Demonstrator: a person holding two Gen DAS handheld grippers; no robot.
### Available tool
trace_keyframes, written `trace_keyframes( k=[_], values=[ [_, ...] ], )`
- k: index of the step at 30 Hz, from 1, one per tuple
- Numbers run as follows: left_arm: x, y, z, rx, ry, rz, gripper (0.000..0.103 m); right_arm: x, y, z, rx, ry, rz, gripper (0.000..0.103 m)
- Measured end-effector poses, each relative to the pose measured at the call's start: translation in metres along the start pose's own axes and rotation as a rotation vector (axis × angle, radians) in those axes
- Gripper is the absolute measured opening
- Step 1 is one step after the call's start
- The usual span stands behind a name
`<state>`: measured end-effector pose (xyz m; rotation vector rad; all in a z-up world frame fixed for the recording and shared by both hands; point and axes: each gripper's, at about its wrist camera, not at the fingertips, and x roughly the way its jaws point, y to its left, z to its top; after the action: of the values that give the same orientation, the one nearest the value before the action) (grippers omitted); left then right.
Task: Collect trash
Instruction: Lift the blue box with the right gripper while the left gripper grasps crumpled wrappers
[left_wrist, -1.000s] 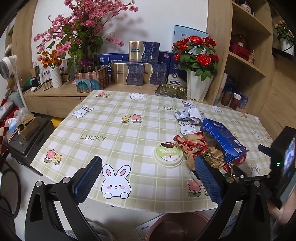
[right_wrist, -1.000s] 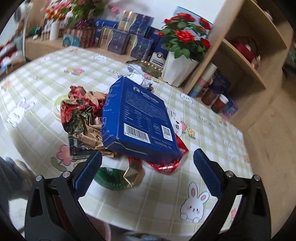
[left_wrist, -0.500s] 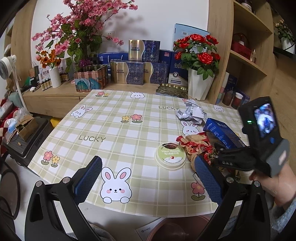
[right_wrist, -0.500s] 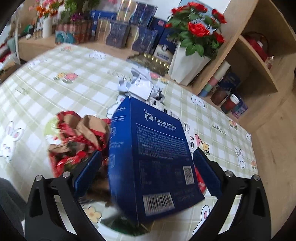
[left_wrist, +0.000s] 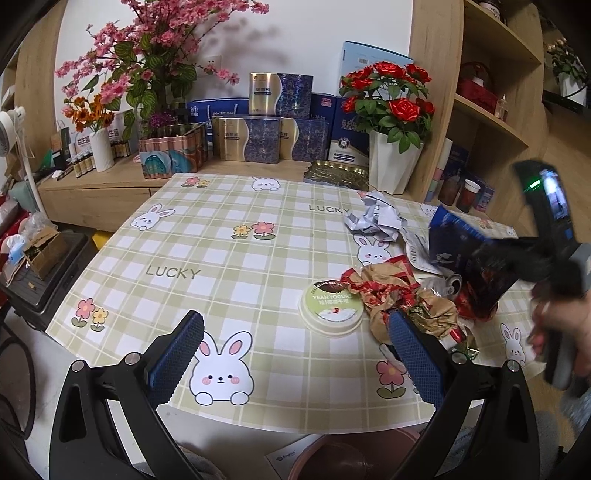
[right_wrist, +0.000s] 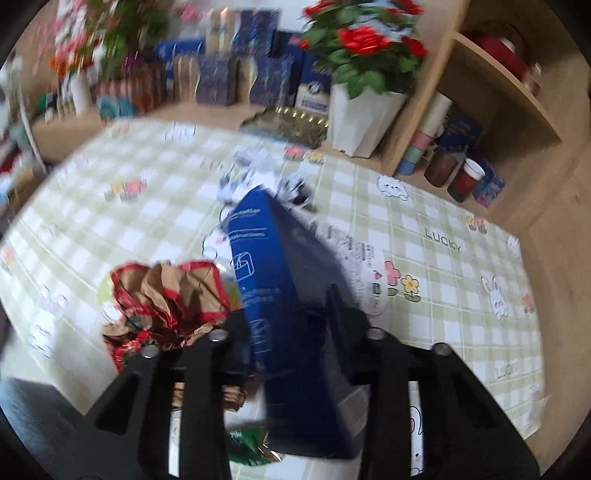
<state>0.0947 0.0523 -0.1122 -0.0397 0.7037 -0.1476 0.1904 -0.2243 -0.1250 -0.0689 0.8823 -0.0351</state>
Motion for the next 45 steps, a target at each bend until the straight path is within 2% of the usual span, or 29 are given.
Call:
trace_keyframes(
  k=[3,7,13,17,25,30,33,37,41,45],
  values=[
    [0.002,-0.005,0.0,0.002,0.009,-0.01,0.098,-0.009,-0.036,-0.006,0.113,0.001,0.056,0.027],
    [0.007,-0.014,-0.001,0.005,0.028,-0.03,0.098,-0.008,-0.065,-0.022,0.208,0.027,0.121,0.027],
    [0.014,-0.029,-0.002,0.03,0.049,-0.055,0.097,-0.001,-0.077,-0.045,0.255,0.038,0.17,0.027],
    [0.019,-0.036,-0.003,0.036,0.069,-0.082,0.095,-0.003,-0.084,-0.048,0.27,0.002,0.193,0.026],
    [0.042,-0.052,0.001,0.037,0.134,-0.201,0.071,-0.021,-0.094,-0.046,0.296,-0.105,0.212,0.023],
    [0.069,-0.068,-0.001,0.043,0.202,-0.233,0.065,-0.032,-0.099,-0.047,0.325,-0.146,0.237,0.023],
    [0.088,-0.073,-0.002,0.017,0.247,-0.248,0.064,-0.038,-0.097,-0.05,0.329,-0.16,0.242,0.023],
    [0.116,-0.064,0.004,-0.087,0.297,-0.267,0.058,-0.042,-0.096,-0.058,0.337,-0.167,0.244,0.023],
    [0.136,-0.054,0.009,-0.183,0.34,-0.281,0.058,-0.042,-0.099,-0.065,0.359,-0.167,0.247,0.023],
    [0.146,-0.054,0.014,-0.204,0.343,-0.29,0.058,-0.04,-0.1,-0.069,0.376,-0.161,0.254,0.023]
  ],
)
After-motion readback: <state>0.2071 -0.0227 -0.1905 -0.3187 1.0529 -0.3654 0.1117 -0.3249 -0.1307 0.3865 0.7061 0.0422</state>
